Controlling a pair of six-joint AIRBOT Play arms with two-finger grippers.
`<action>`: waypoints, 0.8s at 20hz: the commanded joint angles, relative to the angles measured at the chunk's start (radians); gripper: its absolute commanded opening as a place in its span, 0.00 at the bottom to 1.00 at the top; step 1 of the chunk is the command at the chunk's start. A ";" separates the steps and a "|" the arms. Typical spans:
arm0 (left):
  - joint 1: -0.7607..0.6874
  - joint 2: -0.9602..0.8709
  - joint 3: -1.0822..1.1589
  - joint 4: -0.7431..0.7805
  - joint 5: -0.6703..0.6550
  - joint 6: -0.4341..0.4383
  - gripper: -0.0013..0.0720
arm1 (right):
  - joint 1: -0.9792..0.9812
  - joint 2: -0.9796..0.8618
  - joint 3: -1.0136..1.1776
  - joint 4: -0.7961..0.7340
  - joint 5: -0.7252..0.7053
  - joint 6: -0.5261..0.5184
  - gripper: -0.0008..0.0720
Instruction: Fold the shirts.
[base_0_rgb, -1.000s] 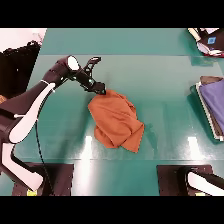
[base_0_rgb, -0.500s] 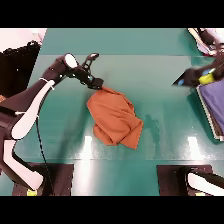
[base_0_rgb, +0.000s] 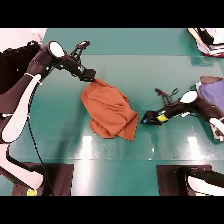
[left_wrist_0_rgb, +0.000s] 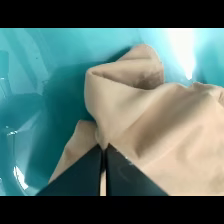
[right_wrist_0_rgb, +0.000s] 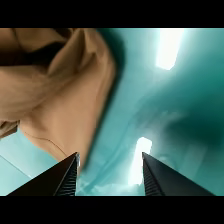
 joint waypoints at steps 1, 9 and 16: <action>0.002 0.003 0.002 0.001 -0.008 0.000 0.05 | 0.108 -0.098 -0.002 0.062 -0.084 -0.018 0.61; 0.002 0.003 0.102 0.029 -0.148 -0.004 0.05 | 0.156 -0.154 0.173 -0.019 -0.069 -0.016 0.03; 0.002 0.160 0.391 0.067 -0.174 -0.062 0.05 | -0.103 0.176 0.454 -0.238 0.064 0.058 0.03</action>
